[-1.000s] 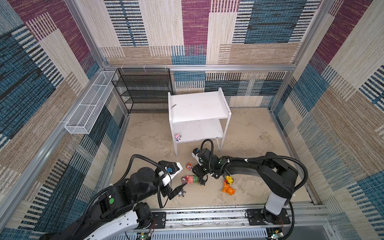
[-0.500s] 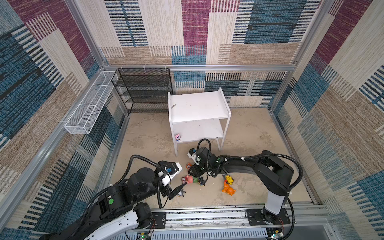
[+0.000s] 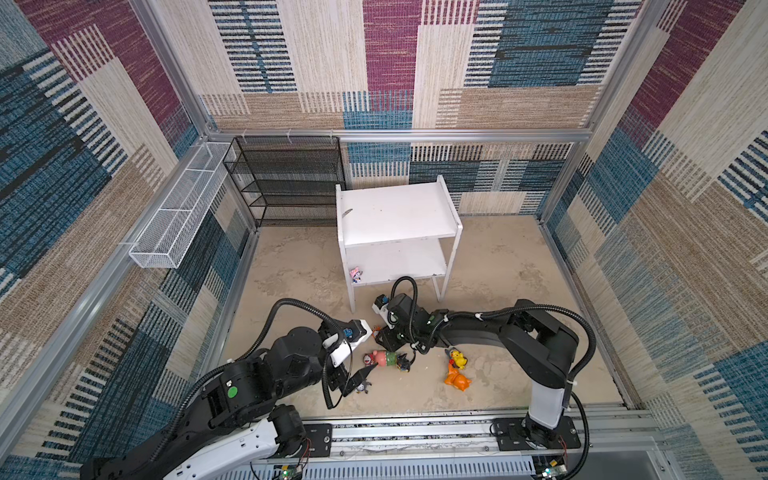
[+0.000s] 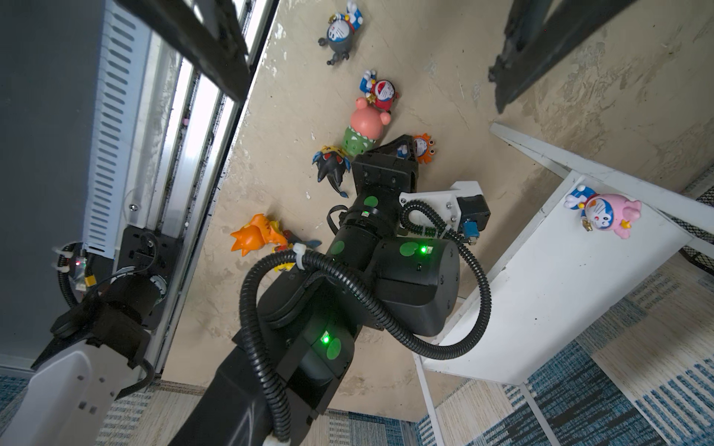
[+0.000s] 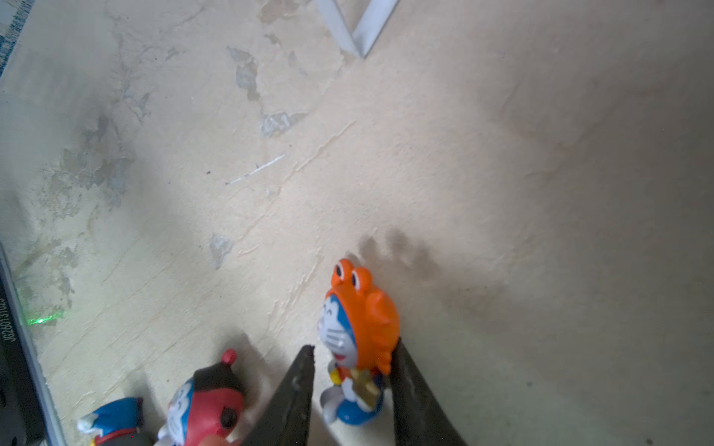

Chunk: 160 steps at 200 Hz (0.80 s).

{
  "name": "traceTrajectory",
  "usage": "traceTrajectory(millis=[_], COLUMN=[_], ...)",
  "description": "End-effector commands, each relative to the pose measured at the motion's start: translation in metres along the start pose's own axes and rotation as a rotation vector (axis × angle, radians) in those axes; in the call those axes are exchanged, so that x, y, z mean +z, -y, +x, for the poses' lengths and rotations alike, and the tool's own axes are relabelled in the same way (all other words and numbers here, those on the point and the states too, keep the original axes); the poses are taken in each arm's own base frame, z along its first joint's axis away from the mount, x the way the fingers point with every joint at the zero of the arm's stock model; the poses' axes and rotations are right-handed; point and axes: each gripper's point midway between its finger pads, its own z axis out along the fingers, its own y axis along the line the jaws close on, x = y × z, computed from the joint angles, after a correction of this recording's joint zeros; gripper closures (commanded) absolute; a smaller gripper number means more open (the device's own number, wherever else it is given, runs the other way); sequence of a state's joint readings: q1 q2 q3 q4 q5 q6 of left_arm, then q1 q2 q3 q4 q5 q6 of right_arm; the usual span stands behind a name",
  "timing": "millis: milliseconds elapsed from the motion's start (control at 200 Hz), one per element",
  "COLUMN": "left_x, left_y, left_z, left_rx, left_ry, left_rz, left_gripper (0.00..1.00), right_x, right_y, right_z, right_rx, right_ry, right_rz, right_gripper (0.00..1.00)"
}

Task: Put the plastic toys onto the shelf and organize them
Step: 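Lower the right gripper and close it on the orange crab-hat Doraemon, then lift the orange figurine with the right gripper toward the approaching left gripper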

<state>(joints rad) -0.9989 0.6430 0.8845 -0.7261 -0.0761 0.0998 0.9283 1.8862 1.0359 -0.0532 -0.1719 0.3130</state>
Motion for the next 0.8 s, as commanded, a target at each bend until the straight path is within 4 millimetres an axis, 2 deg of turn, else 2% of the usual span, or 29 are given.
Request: traceTrajectory(millis=[0,110,240,466,596,796], left_x=[0.005,0.007,-0.001,-0.004,-0.001,0.01], left_y=[0.001,0.003,0.001,0.002,0.004,0.009], left_z=[0.018,0.024,0.021,0.019,0.017,0.011], left_rx=[-0.078,-0.111,-0.142,-0.191,-0.199,-0.203], left_ry=[-0.116,-0.147,-0.119,-0.113,-0.121,-0.136], left_rz=[-0.002,0.01,-0.002,0.003,0.014,0.041], left_gripper=[0.01,0.01,0.01,0.01,0.01,0.01], right_x=[0.0,-0.002,-0.007,-0.022,-0.038,-0.082], right_y=[0.007,0.009,0.012,0.008,0.004,-0.011], right_z=[0.007,0.01,0.011,0.003,-0.003,-0.016], right_rx=[-0.016,-0.041,-0.071,-0.116,-0.141,-0.213], right_ry=[-0.015,-0.011,0.01,0.09,0.153,0.313], right_rz=[0.045,0.056,0.068,0.055,0.045,-0.014], right_gripper=[0.67,0.71,0.75,0.81,0.83,0.83])
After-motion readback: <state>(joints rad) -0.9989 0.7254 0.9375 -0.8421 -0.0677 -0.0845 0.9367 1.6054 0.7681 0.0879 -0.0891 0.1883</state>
